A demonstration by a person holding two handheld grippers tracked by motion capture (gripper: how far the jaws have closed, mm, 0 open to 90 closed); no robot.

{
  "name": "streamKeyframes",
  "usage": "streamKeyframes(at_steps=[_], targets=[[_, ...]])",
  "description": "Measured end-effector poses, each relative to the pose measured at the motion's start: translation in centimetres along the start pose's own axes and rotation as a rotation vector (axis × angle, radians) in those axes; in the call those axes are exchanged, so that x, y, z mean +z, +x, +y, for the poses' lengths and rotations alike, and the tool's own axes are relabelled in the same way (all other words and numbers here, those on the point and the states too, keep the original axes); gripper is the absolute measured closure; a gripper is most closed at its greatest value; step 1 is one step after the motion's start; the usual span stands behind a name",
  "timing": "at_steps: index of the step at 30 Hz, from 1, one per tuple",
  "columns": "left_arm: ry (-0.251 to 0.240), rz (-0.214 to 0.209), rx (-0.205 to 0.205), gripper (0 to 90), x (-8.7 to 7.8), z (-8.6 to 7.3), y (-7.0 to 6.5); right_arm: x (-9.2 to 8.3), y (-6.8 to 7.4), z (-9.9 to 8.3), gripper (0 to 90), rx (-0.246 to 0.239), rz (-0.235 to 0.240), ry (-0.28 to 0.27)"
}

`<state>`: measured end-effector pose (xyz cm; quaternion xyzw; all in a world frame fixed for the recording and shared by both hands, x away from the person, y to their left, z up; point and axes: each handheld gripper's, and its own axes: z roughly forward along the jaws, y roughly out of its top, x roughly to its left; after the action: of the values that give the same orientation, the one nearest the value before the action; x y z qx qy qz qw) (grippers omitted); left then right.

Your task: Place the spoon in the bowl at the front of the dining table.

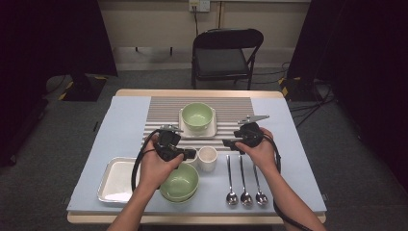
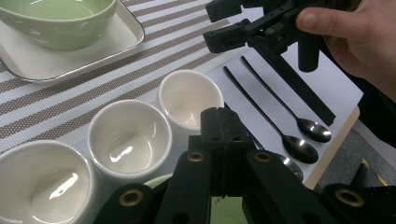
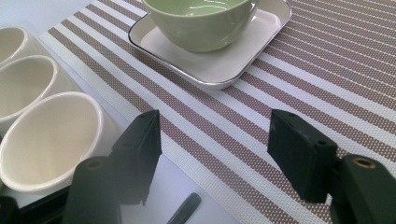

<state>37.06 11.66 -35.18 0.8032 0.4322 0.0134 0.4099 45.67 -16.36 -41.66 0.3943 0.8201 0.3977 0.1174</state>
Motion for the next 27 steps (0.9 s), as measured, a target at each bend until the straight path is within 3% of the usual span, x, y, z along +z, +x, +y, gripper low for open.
streamKeyframes(at_steps=[27], targets=[[0.016,-0.035,0.021,90.0,1.9,0.4,-1.9,-0.3,0.0,0.1,33.5,-0.013,0.002,-0.009]])
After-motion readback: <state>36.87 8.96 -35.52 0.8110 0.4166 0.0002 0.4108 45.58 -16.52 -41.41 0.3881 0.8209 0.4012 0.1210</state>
